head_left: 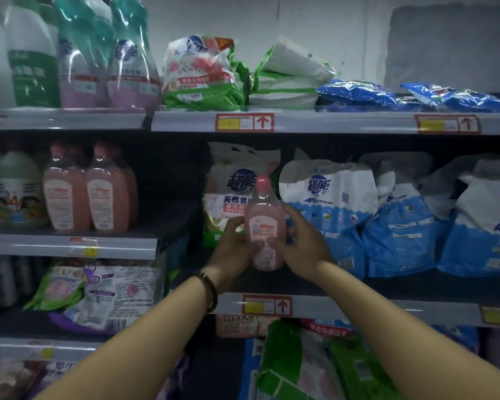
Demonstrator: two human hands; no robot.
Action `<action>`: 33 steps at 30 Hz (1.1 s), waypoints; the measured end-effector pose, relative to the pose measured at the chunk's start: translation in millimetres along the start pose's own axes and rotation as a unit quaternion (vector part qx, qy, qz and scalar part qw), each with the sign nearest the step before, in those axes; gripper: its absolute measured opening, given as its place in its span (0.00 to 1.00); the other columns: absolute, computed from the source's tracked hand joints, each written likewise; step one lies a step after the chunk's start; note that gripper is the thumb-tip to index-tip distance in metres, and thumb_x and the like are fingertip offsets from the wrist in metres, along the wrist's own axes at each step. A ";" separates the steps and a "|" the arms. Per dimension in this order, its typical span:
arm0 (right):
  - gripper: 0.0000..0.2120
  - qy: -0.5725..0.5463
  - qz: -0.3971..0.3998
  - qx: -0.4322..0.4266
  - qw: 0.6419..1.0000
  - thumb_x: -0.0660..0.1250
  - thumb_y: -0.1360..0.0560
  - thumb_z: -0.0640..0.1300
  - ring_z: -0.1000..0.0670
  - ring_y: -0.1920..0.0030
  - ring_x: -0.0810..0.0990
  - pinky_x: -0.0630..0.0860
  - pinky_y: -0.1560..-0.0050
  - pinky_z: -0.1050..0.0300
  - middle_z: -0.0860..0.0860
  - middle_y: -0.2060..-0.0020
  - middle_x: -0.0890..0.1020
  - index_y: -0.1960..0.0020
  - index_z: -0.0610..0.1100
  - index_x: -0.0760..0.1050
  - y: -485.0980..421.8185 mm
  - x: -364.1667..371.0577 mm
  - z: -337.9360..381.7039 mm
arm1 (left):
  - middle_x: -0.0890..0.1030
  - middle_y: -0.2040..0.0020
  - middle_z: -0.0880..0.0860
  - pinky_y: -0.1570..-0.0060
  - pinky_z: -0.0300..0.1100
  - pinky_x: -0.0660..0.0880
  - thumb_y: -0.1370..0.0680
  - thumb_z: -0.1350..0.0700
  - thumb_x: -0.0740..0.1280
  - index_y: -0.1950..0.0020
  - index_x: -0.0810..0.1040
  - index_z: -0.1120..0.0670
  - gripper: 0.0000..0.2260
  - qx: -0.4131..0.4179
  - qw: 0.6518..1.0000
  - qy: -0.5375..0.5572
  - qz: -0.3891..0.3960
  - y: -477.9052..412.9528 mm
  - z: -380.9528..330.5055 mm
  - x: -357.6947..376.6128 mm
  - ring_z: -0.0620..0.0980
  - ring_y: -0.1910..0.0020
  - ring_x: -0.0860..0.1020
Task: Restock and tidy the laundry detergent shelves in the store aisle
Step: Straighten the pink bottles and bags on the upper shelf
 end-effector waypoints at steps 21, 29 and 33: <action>0.28 -0.130 -0.046 0.025 0.990 0.74 0.22 0.43 0.43 0.37 0.82 0.81 0.37 0.39 0.52 0.34 0.82 0.28 0.60 0.69 -57.0 149.7 142.3 | 0.77 0.48 0.52 0.55 0.43 0.70 0.20 0.59 0.69 0.40 0.73 0.57 0.10 -0.001 0.897 -0.394 -0.201 21.0 -27.6 -200.5 0.53 0.50 0.76; 0.29 -0.083 -0.004 -0.026 0.996 0.72 0.20 0.47 0.45 0.37 0.83 0.82 0.37 0.41 0.52 0.35 0.83 0.24 0.60 0.65 -60.9 189.0 155.1 | 0.75 0.45 0.50 0.59 0.37 0.72 0.18 0.60 0.69 0.40 0.64 0.55 0.14 0.014 0.930 -0.317 -0.185 20.9 -22.3 -206.6 0.50 0.49 0.76; 0.30 -0.095 0.018 -0.030 0.995 0.73 0.20 0.45 0.46 0.37 0.83 0.83 0.39 0.40 0.51 0.36 0.83 0.23 0.59 0.65 -65.1 195.4 156.3 | 0.75 0.40 0.51 0.45 0.45 0.77 0.18 0.59 0.68 0.37 0.64 0.54 0.16 0.005 0.937 -0.301 -0.177 19.3 -24.4 -206.6 0.51 0.44 0.77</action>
Point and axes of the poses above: each hand's wrist, its own y-axis away from the middle knuckle, its own x-axis out of the palm, z = x × y, the point moved 1 cm from there along -y, towards the middle knuckle
